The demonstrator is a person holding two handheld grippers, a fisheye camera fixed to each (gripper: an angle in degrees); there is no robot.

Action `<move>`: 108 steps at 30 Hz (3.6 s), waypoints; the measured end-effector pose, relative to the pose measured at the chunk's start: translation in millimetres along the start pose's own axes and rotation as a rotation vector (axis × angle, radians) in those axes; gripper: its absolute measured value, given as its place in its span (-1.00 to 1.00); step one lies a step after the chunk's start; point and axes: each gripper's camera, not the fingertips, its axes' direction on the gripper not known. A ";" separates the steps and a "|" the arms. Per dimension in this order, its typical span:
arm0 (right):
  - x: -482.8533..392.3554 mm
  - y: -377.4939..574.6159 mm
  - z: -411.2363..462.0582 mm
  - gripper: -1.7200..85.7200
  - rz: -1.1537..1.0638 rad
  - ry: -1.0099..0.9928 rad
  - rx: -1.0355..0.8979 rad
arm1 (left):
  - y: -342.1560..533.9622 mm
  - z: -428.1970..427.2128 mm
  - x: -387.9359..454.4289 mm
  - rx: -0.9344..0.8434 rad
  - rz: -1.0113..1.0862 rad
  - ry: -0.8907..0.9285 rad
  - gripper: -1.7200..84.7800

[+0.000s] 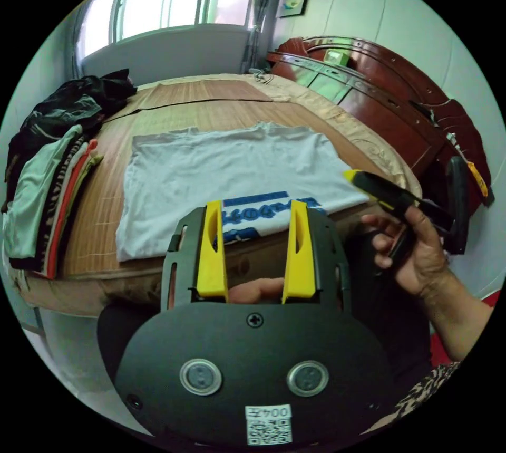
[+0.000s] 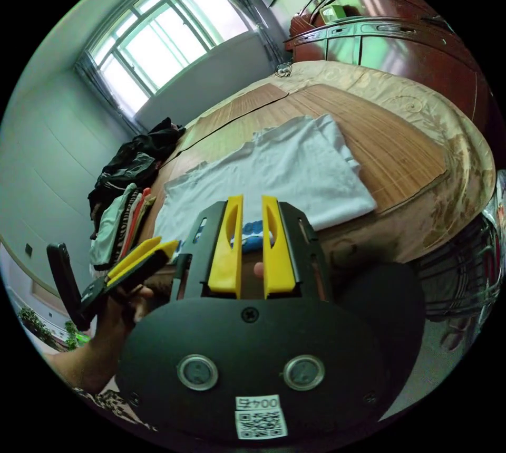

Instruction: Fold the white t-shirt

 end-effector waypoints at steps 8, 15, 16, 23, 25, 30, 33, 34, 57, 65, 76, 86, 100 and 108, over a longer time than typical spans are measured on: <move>25.5 -111.1 50.9 -0.78 -0.133 -0.012 -0.198 | -33.1 81.8 -138.6 -0.108 -0.112 -0.229 -0.59; 79.3 -192.2 96.3 -0.82 -0.072 0.166 -0.350 | -12.3 134.4 -189.2 -0.169 -0.143 -0.227 -0.61; 83.1 -202.9 81.7 -0.80 -0.085 0.133 -0.302 | -15.4 131.7 -191.0 -0.187 -0.136 -0.236 -0.63; 33.4 -268.5 109.9 -0.81 -0.310 -0.047 -0.341 | -132.9 123.5 -150.1 0.063 -0.019 -0.046 -0.67; 12.8 -289.9 151.1 -0.81 -0.385 -0.037 -0.435 | -175.6 174.3 -126.8 -0.003 0.079 0.024 -0.67; 7.0 -330.8 210.6 -0.82 -0.393 0.085 -0.528 | -240.6 321.9 -75.3 -0.223 0.266 0.018 -0.66; 24.9 -354.4 225.1 -0.86 -0.312 0.088 -0.518 | -261.8 386.9 -72.6 -0.315 0.265 -0.043 -0.66; 37.1 -360.8 227.9 -0.89 -0.256 0.058 -0.519 | -262.9 391.7 -75.2 -0.315 0.255 -0.035 -0.66; 23.2 -312.3 182.4 -0.85 -0.381 0.067 -0.447 | -249.5 332.5 -187.2 -0.106 0.073 -0.242 -0.76; 57.0 -302.7 128.9 -0.79 -0.281 0.013 -0.355 | -224.2 271.6 -352.0 -0.029 -0.234 -0.125 -0.77; 175.9 -153.1 -17.5 -0.85 0.025 -0.065 -0.352 | -160.5 170.1 -410.8 -0.019 -0.214 -0.138 -0.83; 156.2 -102.1 -24.4 -0.76 -0.070 0.007 -0.349 | 21.5 23.3 -368.7 -0.090 -0.136 -0.142 -0.74; 197.3 -78.2 -6.3 -0.76 0.167 -0.144 -0.363 | 41.7 46.6 -318.9 -0.185 0.214 -0.057 -0.69; 198.2 -80.9 -1.0 -0.78 0.188 -0.112 -0.397 | 18.3 77.3 -268.0 -0.260 0.323 -0.089 -0.80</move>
